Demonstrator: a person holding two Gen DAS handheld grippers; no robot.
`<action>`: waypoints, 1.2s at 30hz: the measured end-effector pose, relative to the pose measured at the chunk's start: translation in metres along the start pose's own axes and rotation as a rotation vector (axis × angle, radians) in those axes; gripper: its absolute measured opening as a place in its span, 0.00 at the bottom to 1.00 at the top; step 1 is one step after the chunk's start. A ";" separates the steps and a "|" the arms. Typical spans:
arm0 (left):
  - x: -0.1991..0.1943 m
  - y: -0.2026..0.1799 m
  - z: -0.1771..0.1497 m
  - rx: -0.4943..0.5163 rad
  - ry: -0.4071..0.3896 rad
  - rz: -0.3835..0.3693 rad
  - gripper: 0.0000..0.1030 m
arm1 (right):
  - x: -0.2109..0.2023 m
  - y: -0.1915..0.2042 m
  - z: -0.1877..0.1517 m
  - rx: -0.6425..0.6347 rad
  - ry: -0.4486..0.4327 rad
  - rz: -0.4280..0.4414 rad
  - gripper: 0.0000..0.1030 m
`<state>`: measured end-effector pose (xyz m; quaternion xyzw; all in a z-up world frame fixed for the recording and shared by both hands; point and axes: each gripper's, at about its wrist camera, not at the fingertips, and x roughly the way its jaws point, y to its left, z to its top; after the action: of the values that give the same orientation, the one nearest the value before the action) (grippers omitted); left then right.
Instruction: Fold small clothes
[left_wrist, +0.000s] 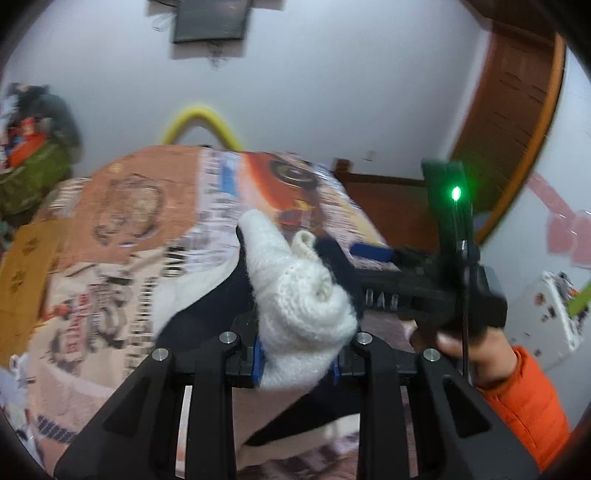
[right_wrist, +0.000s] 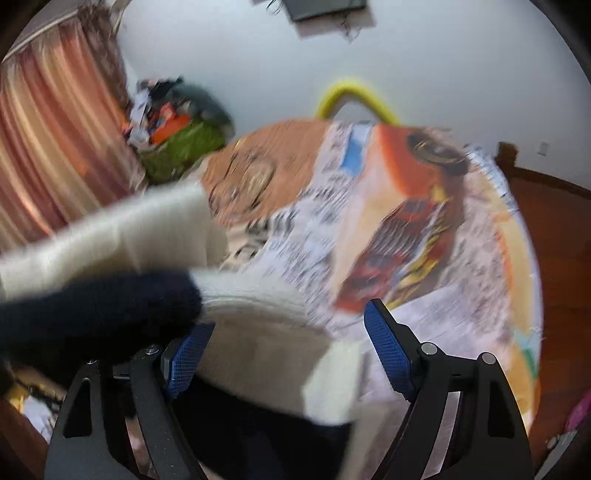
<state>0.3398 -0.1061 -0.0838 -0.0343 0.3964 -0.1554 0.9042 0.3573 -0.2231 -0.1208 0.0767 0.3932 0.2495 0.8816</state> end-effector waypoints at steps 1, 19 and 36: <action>0.006 -0.006 -0.001 0.007 0.016 -0.023 0.25 | -0.006 -0.007 0.000 0.017 -0.018 0.009 0.77; 0.085 -0.062 -0.072 0.107 0.258 -0.054 0.49 | -0.051 -0.070 -0.062 0.056 0.055 -0.086 0.77; 0.021 0.046 -0.074 0.025 0.153 0.194 0.79 | -0.072 0.007 -0.067 -0.038 -0.055 -0.068 0.80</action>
<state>0.3110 -0.0639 -0.1573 0.0274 0.4636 -0.0745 0.8825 0.2650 -0.2568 -0.1170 0.0533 0.3663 0.2248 0.9014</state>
